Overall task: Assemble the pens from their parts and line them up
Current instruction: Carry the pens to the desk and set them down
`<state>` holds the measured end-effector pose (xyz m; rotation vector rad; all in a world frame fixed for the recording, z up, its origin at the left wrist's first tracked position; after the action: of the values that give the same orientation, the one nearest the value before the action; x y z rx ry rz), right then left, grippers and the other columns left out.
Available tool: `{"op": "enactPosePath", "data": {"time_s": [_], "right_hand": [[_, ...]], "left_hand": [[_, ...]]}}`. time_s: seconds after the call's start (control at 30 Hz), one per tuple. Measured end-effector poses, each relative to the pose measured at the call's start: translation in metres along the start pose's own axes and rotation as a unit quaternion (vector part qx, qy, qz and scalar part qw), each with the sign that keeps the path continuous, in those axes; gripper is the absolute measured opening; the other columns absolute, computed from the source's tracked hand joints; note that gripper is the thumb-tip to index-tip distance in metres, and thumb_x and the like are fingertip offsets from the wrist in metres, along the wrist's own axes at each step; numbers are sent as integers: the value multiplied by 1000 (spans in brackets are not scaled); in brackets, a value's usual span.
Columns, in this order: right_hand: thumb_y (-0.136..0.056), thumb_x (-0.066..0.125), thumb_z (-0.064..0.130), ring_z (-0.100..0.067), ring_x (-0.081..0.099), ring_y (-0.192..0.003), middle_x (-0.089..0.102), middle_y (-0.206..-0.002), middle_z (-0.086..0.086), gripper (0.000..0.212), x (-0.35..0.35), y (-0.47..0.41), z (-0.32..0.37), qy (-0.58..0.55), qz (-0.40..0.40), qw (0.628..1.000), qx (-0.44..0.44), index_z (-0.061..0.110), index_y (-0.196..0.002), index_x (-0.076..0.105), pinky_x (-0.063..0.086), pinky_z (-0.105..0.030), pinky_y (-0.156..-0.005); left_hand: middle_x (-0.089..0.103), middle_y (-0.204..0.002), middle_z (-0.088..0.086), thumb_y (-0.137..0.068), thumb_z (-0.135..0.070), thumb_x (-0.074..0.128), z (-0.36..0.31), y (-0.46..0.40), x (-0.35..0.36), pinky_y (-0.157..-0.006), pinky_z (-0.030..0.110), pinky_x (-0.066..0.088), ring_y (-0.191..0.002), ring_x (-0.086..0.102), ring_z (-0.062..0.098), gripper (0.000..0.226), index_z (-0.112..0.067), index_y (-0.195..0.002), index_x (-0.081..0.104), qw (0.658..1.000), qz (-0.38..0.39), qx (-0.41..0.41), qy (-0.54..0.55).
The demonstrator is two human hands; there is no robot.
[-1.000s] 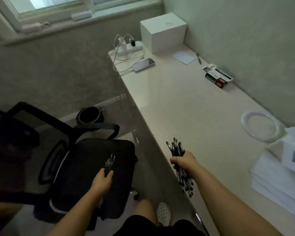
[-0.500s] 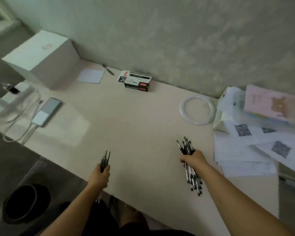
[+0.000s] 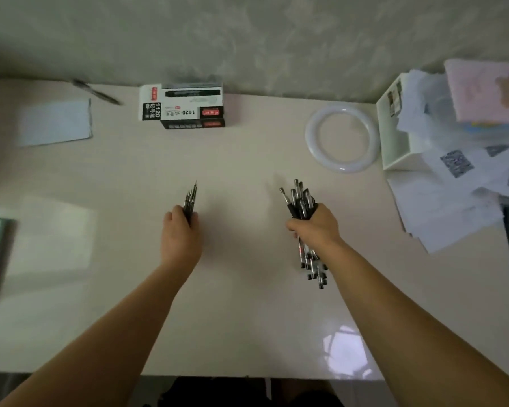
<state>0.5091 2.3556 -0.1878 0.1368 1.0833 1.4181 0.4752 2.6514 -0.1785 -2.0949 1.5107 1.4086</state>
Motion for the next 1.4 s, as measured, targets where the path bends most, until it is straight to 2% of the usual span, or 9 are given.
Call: {"op": "enactPosePath", "data": {"time_s": [0.13, 0.33, 0.4, 0.6, 0.87, 1.07, 1.2, 1.3, 1.4], "right_hand": [[-74, 69, 16, -25, 58, -78, 57, -87, -3, 35, 2, 1, -1, 52, -76, 996, -3, 8, -102, 50, 44, -28, -62], [-80, 65, 12, -37, 58, -98, 59, -108, -16, 40, 23, 9, 26, 171, -164, 966, -102, 3, -112, 43, 45, -37, -72], [-80, 68, 20, -34, 53, -103, 53, -116, -16, 49, 32, 14, 33, 227, -186, 947, -129, 2, -118, 42, 44, -38, -80], [-78, 61, 57, -28, 45, -108, 43, -123, -11, 83, 49, 12, 39, 332, -271, 881, -198, 3, -136, 35, 42, -37, -80], [-71, 41, 84, -30, 48, -106, 50, -122, -13, 118, 57, 8, 26, 341, -374, 825, -251, -2, -149, 22, 41, -41, -80], [-79, 45, 77, -37, 48, -114, 46, -135, -16, 105, 68, 16, 25, 332, -395, 808, -284, 3, -150, 20, 42, -44, -85], [-86, 44, 67, -37, 51, -112, 49, -133, -14, 85, 68, 29, 18, 315, -403, 808, -294, 9, -146, 29, 42, -42, -86], [-88, 43, 65, -38, 49, -114, 41, -142, -15, 83, 67, 32, 17, 307, -406, 807, -298, 12, -150, 22, 41, -44, -89], [-91, 42, 62, -40, 43, -125, 29, -153, -17, 81, 72, 32, 18, 327, -416, 791, -307, 15, -153, 17, 33, -50, -105]], "left_hand": [[47, -107, 22, -100, -19, 38, -9, 6, 11, -73, 47, 37, -94, 48, 41, 20, 0, -102, 46, 990, -40, 64, -119], [45, -110, 14, -98, -19, 41, -7, -2, 24, -80, 43, 33, -102, 42, 34, 12, -10, -104, 44, 967, -83, 16, -240], [43, -110, 15, -97, -28, 43, -8, -2, 25, -77, 43, 32, -100, 43, 34, 23, -7, -106, 44, 966, -103, 12, -235], [41, -109, 14, -89, -45, 51, -18, -13, 19, -69, 39, 29, -98, 44, 34, 47, -7, -114, 41, 949, -147, 77, -268], [35, -123, 9, -74, -80, 42, -10, -34, 17, -74, 39, 40, -104, 54, 36, 81, -24, -132, 31, 952, -92, 156, -246], [38, -126, 11, -64, -84, 51, -3, -19, 14, -84, 45, 42, -115, 45, 37, 94, -23, -132, 32, 941, -144, 211, -221], [39, -121, 10, -71, -75, 49, -9, 3, 20, -86, 44, 37, -113, 41, 35, 77, -21, -125, 39, 928, -175, 219, -246], [39, -120, 8, -79, -66, 46, -14, 14, 26, -89, 45, 36, -111, 43, 35, 64, -23, -125, 37, 923, -187, 249, -226], [39, -128, 5, -83, -60, 47, -18, 17, 21, -95, 46, 35, -116, 43, 31, 61, -27, -132, 32, 897, -238, 270, -257]]}}
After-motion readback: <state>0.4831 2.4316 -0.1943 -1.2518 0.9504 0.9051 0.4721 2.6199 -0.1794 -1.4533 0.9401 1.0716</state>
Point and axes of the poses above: each hand's wrist, its own y-axis away from the middle knuckle, its own x-axis out of the palm, z = x × y, the point moved 8 cm from there along -y, towards the middle knuckle
